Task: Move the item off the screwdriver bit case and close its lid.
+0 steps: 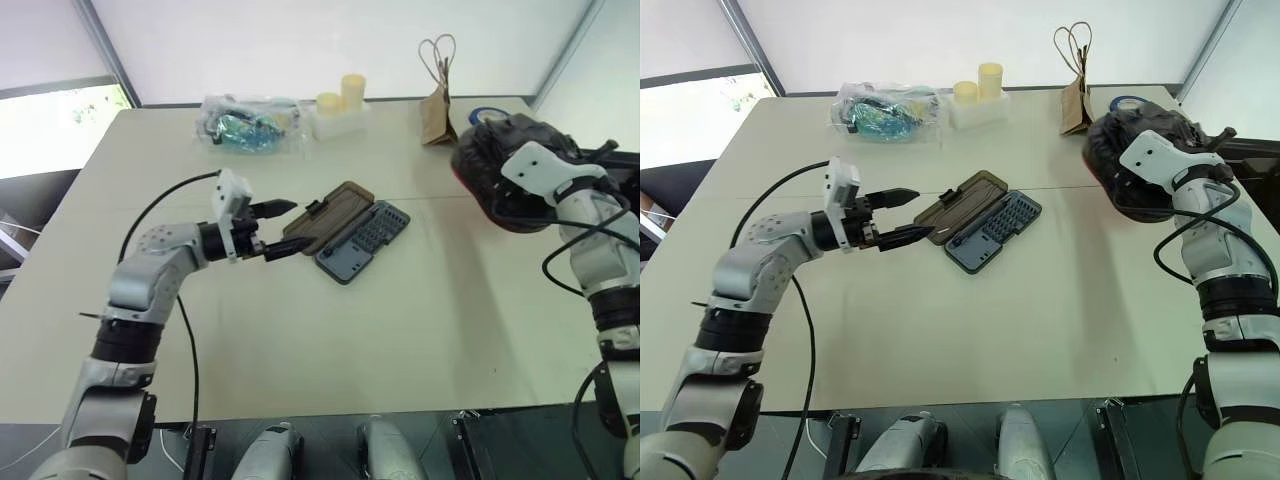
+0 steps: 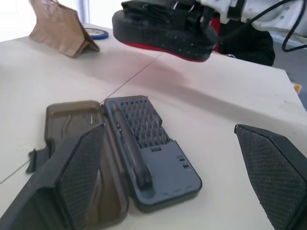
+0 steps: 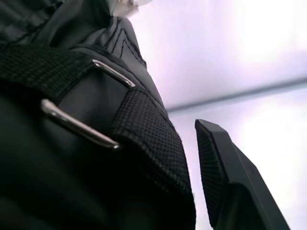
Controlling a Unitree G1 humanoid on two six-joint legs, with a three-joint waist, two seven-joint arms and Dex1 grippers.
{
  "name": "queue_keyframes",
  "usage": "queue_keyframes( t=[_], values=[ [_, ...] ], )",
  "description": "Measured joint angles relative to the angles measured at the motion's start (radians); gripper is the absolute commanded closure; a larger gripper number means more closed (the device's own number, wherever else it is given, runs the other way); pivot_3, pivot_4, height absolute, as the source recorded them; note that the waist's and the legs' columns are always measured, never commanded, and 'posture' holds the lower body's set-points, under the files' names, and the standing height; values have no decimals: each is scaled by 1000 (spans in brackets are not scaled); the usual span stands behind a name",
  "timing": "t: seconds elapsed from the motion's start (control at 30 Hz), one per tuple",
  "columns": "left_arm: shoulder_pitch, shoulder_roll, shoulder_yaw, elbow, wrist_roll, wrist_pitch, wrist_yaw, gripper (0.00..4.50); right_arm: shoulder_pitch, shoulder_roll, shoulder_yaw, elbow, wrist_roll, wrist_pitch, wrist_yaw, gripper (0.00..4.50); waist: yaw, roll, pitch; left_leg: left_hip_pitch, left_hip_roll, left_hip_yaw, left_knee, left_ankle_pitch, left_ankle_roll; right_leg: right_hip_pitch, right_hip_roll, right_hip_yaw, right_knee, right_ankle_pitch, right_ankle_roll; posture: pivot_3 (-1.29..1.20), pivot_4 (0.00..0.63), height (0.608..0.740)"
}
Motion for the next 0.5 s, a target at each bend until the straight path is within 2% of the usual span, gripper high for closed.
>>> queue_keyframes(
  t=[0.13,0.2,0.27,0.4,0.43,0.5],
  values=[
    [1,-17,-11,23,24,-24,1,0,-32,13,39,79,-43,5,-64,3993,-13,0,0,0,1,0,1,0,0,-1,0,1,0,0,0,0,150,740],
    [6,-31,-11,20,28,-25,7,0,-47,15,57,108,-61,18,-84,2979,-14,0,0,0,1,0,1,0,0,-1,0,1,0,0,0,0,150,740],
    [22,-33,-11,14,29,-25,16,0,-50,15,62,120,-64,22,-95,2322,-14,0,0,0,1,0,1,0,0,-2,0,1,0,0,0,0,150,740],
    [55,-32,-5,1,29,-22,33,0,-50,15,69,142,-61,22,-92,256,-12,0,0,-1,1,0,1,0,0,-1,0,1,0,0,0,0,150,740],
    [55,-32,-3,0,29,-21,38,0,-50,14,71,142,-61,22,-92,25,-11,0,0,-1,1,0,1,0,0,-1,0,1,0,0,0,0,150,740],
    [55,-32,5,-2,29,-21,43,0,-50,11,74,140,-62,24,-90,25,-11,0,0,-1,1,0,1,0,0,-1,0,1,0,0,0,0,150,740]
  ],
)
